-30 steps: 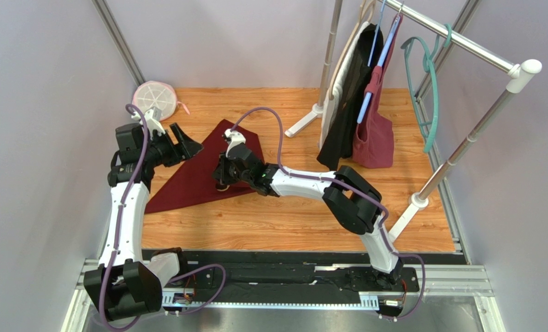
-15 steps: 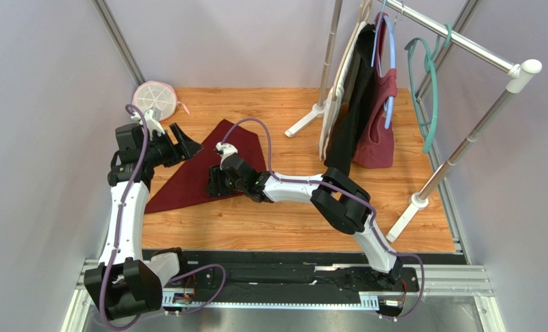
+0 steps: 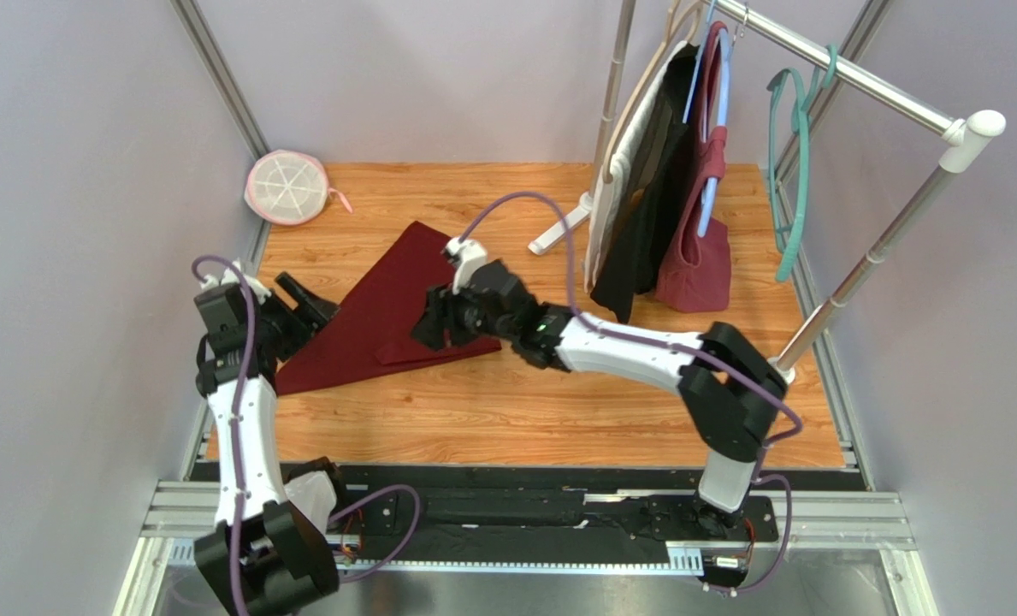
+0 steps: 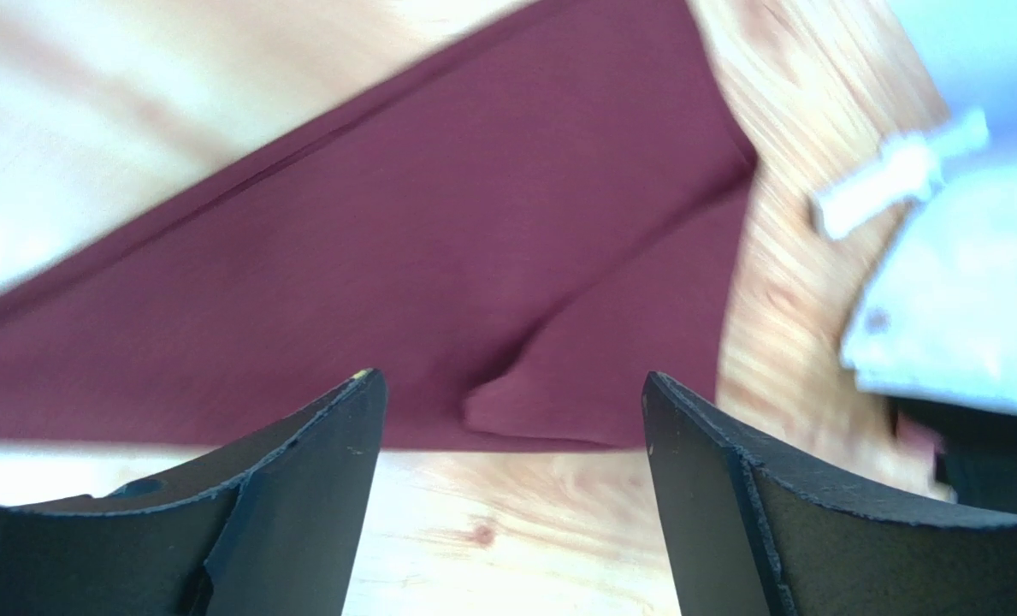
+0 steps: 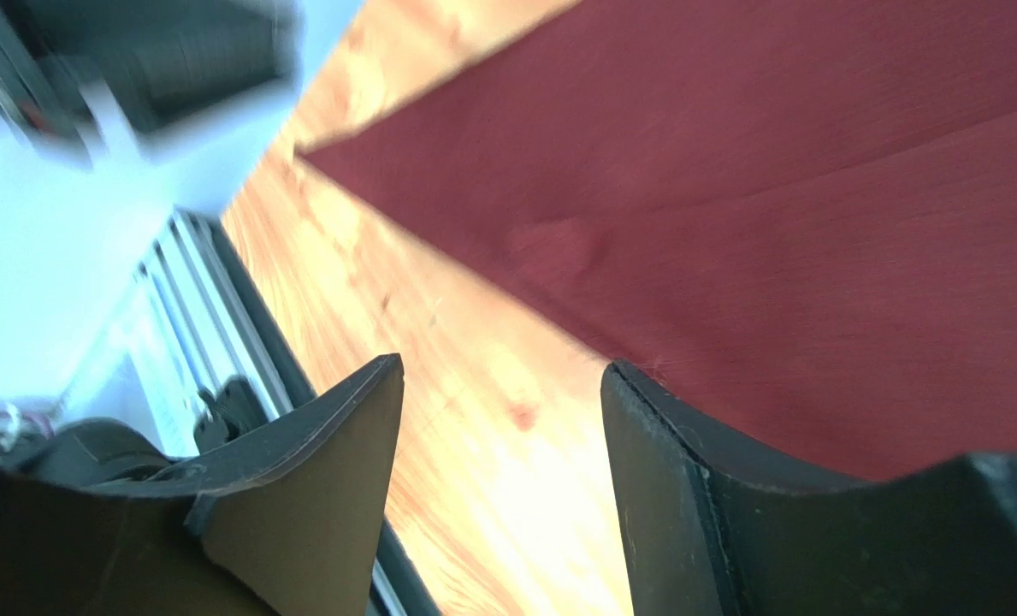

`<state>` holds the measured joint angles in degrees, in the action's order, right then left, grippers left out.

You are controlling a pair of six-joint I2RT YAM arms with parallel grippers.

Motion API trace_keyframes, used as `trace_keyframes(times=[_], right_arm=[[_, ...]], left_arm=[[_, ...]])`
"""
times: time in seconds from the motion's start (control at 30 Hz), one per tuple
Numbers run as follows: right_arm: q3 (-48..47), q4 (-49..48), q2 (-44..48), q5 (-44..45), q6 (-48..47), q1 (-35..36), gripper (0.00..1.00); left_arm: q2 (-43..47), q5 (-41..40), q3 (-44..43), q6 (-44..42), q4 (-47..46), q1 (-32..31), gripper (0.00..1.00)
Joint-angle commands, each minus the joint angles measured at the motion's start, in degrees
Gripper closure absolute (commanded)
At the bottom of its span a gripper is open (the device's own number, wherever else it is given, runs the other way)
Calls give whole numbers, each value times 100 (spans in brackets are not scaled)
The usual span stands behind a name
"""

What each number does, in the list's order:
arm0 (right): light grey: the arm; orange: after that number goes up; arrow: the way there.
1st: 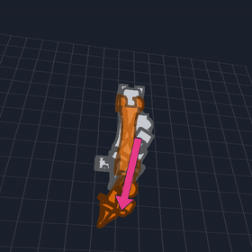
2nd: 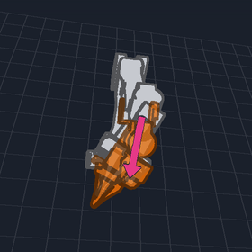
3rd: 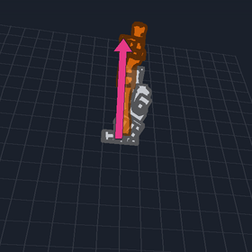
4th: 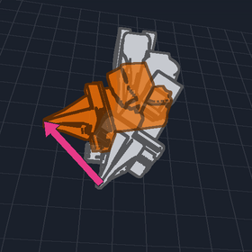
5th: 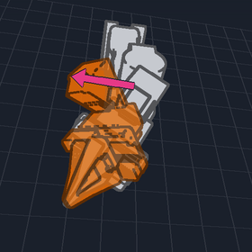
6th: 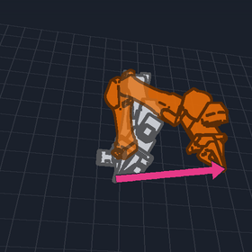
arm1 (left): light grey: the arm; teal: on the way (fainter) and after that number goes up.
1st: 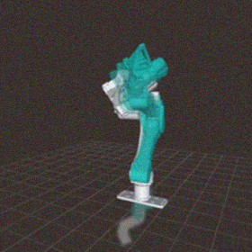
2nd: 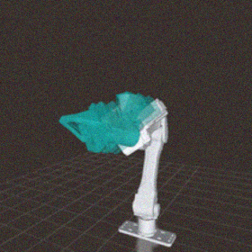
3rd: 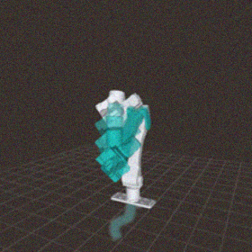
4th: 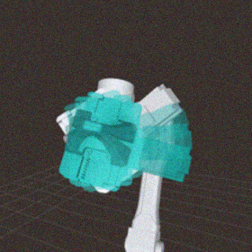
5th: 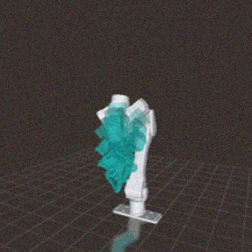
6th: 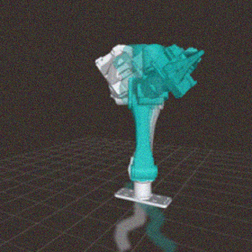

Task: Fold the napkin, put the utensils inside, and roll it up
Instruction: Fold the napkin

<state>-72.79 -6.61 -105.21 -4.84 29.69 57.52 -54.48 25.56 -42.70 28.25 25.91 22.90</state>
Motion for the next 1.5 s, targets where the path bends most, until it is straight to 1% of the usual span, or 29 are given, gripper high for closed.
trace_keyframes(times=[0.0, 0.07, 0.1, 0.13, 0.17, 0.2, 0.27, 0.3, 0.33, 0.4, 0.43, 0.47, 0.6, 0.73, 0.87, 0.93, 1.07, 1.13, 1.27, 1.47], right_arm=[[458, -77, 851, -577, -122, -888, 38], [695, -7, 1037, -841, -26, -1197, 38], [749, 11, 1203, -974, -16, -1512, 39], [793, 54, 1265, -1088, -7, -1646, 38], [828, 107, 1336, -1228, -25, -1786, 38], [837, 168, 1388, -1265, -42, -1997, 39], [811, 353, 1512, -1405, -121, -2156, 39], [785, 397, 1547, -1423, -174, -2270, 39], [776, 458, 1608, -1423, -183, -2315, 39], [749, 485, 1644, -1511, -157, -2420, 39], [740, 511, 1661, -1537, -139, -2438, 39], [723, 529, 1661, -1572, -139, -2438, 39], [617, 635, 1635, -1590, -139, -2447, 39], [565, 837, 1556, -1555, -96, -2447, 39], [512, 863, 1451, -1572, -43, -2447, 39], [521, 855, 1433, -1581, -8, -2447, 39], [556, 898, 1468, -1573, -42, -2447, 40], [573, 899, 1503, -1546, -60, -2464, 40], [608, 898, 1521, -1546, -60, -2473, 40], [749, 872, 1635, -1546, -95, -2526, 40]], left_arm=[[894, -683, 595, 767, 19, 364, 20], [1288, -1157, 929, 1014, 168, 601, 21], [1430, -1368, 1078, 1251, 264, 672, 24], [1553, -1787, 1140, 1340, 387, 794, 24], [1815, -2035, 1219, 1419, 414, 830, 25], [1922, -2299, 1377, 1655, 441, 839, 28], [2037, -2730, 1483, 1806, 450, 988, 31], [1985, -2784, 1579, 1885, 389, 1050, 32], [1802, -2854, 1632, 1921, 136, 1120, 32], [1503, -2785, 1764, 2131, -181, 1418, 32], [1197, -2558, 1791, 2202, -270, 1541, 32], [1072, -2400, 1835, 2350, -375, 1777, 32], [729, -2459, 2090, 2554, -973, 2095, 33], [307, -2442, 1976, 2519, -1132, 2272, 34], [201, -2302, 2081, 2580, -1281, 2649, 34], [79, -2179, 2160, 2633, -1448, 2825, 37], [-229, -1950, 2046, 2563, -1571, 2949, 39], [-291, -1923, 1993, 2536, -1563, 2958, 41], [-361, -1880, 2107, 2598, -1747, 2975, 43], [-722, -1748, 2116, 2580, -1888, 2975, 45]])
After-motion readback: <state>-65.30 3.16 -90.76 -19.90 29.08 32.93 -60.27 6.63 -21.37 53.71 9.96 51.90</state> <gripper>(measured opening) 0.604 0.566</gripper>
